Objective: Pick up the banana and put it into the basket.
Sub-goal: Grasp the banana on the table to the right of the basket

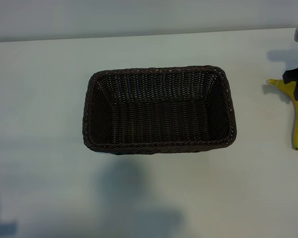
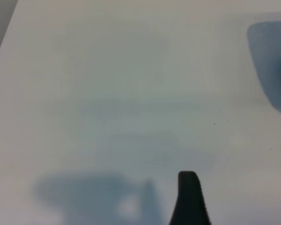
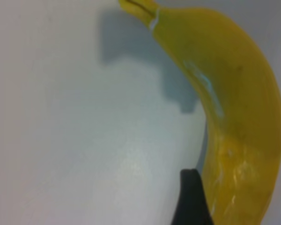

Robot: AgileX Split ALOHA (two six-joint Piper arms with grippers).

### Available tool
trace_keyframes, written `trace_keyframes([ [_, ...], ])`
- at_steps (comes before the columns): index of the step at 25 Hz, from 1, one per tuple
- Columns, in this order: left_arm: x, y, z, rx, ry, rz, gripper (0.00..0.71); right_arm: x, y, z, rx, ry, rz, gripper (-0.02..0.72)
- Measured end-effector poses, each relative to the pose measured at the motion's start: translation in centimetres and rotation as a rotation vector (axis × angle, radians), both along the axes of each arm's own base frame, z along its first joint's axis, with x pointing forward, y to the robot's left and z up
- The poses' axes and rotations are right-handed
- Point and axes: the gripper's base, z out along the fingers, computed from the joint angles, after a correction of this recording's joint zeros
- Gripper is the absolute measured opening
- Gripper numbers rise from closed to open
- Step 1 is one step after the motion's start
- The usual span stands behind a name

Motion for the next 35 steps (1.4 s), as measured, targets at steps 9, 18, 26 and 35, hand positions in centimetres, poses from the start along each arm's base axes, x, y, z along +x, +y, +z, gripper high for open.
trace_keyframes([
  [9, 0.0, 0.0, 0.0, 0.000, 0.000, 0.000, 0.539, 0.3, 0.0, -2.5, 0.003, 0.063, 0.001, 0.521],
  [18, 0.0, 0.0, 0.0, -0.001, 0.000, 0.001, 0.539, 0.5, -0.1, -2.9, -0.004, 0.055, 0.003, 0.521],
  [26, 0.0, 0.0, 0.0, -0.001, 0.000, 0.001, 0.539, 0.5, -0.1, -3.6, -0.004, 0.070, 0.003, 0.521],
  [35, 0.0, 0.0, 0.0, -0.001, 0.000, 0.001, 0.539, 0.5, -0.2, -4.3, -0.012, 0.094, 0.010, 0.427],
])
